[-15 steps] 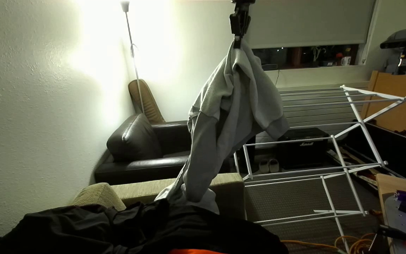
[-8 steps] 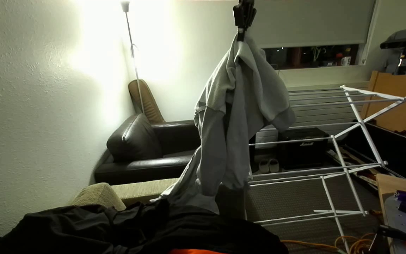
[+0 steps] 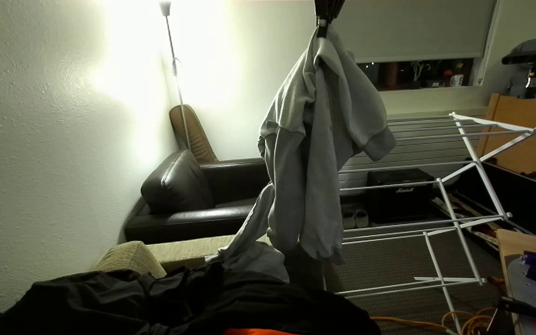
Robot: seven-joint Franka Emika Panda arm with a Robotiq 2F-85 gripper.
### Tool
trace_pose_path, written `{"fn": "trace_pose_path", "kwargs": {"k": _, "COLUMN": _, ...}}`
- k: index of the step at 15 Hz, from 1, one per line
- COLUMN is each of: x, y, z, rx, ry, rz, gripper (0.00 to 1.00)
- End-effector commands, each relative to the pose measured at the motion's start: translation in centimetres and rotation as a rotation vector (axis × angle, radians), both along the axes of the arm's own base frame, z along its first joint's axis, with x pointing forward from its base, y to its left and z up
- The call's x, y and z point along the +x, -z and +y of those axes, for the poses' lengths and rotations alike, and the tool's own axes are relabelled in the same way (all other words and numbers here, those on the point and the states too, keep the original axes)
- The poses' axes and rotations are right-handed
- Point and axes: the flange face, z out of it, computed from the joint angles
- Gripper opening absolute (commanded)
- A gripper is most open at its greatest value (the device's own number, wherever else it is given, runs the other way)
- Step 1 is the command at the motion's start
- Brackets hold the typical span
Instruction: Put the white jersey on the cloth hanger
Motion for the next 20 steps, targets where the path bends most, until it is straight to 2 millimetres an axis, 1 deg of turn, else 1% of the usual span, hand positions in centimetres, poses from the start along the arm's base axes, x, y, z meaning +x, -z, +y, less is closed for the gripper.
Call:
{"fn": "trace_pose_path", "kwargs": {"k": 1, "x": -1.5, "y": -2.1, "z": -0.1, "rx": 0.038, "ry": 0.036, "rz": -0.024, "gripper": 0.06}}
{"fn": "trace_pose_path", "kwargs": {"k": 6, "x": -2.1, "y": -3.4, "z": -0.5, "rx": 0.054, "ry": 0.076, "rz": -0.053, "gripper": 0.06}}
{"fn": "trace_pose_path", "kwargs": {"k": 15, "x": -3.4, "y": -6.8, "z": -1.3, "rx": 0.077, "ry": 0.132, "rz": -0.129, "gripper": 0.06}}
{"fn": "trace_pose_path", "kwargs": {"k": 20, "x": -4.0, "y": -8.2, "z": -2.1, "rx": 0.090, "ry": 0.145, "rz": -0.157, "gripper": 0.06}}
